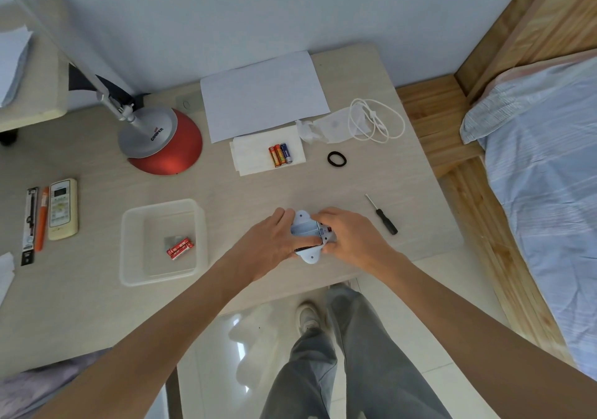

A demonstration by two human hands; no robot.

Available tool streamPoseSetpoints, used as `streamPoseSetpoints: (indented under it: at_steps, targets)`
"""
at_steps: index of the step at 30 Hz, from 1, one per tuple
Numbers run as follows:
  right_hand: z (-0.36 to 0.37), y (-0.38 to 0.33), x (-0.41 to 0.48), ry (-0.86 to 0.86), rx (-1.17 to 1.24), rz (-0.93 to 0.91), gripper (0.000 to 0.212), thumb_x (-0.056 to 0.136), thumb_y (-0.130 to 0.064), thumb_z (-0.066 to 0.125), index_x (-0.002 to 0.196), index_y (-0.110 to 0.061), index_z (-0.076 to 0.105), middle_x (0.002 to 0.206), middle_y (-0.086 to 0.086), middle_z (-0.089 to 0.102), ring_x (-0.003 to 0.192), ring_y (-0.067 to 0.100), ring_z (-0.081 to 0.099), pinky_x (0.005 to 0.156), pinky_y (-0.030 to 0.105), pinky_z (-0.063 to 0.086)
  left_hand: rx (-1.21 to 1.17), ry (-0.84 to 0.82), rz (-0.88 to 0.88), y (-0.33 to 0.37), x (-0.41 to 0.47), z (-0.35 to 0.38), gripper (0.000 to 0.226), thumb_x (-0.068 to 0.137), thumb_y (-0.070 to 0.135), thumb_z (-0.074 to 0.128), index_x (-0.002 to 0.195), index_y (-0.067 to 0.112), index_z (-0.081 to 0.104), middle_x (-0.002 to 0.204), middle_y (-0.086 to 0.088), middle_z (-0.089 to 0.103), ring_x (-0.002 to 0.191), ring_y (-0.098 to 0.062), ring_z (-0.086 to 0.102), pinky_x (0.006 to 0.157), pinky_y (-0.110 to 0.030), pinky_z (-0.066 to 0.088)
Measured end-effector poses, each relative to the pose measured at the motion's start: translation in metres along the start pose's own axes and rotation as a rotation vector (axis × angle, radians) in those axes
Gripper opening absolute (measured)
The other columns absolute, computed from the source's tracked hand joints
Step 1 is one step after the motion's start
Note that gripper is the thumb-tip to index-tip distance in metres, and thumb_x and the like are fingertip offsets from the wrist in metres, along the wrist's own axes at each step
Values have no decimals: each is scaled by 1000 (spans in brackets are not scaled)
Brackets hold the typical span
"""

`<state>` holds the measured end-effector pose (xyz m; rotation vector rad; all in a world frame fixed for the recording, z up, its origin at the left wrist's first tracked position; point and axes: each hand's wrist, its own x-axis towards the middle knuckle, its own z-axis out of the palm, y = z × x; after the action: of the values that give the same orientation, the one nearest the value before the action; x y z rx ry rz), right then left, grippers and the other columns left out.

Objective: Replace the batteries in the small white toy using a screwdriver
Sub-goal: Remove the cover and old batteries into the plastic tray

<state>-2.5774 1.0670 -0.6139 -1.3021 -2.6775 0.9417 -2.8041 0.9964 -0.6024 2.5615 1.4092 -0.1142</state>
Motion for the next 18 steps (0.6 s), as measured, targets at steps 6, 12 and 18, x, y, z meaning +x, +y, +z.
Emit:
streamPoseSetpoints:
  at_steps: [6, 12, 18]
  targets:
    - [0, -1, 1, -8, -12, -13, 42, 82, -26, 80, 122, -22, 69, 106, -8, 67, 86, 16, 65, 74, 35, 60, -33, -22, -15, 2, 3, -6, 63, 93, 31, 79, 142, 46, 43, 109, -9, 42, 90, -18, 36, 57, -26, 34]
    - [-2, 0, 2, -19, 6, -2, 46, 80, -26, 82, 124, -23, 69, 106, -10, 67, 86, 14, 65, 75, 31, 58, -60, -36, -46, 1, 0, -2, 65, 96, 30, 76, 148, 44, 39, 110, -8, 40, 88, -16, 34, 54, -25, 40]
    - [-2, 1, 1, -24, 5, 33, 43, 79, -29, 82, 120, -22, 69, 102, -7, 67, 83, 18, 65, 74, 38, 60, -185, 10, -114, 7, -7, -5, 64, 101, 32, 69, 154, 44, 36, 120, -6, 43, 88, -16, 48, 64, -26, 53]
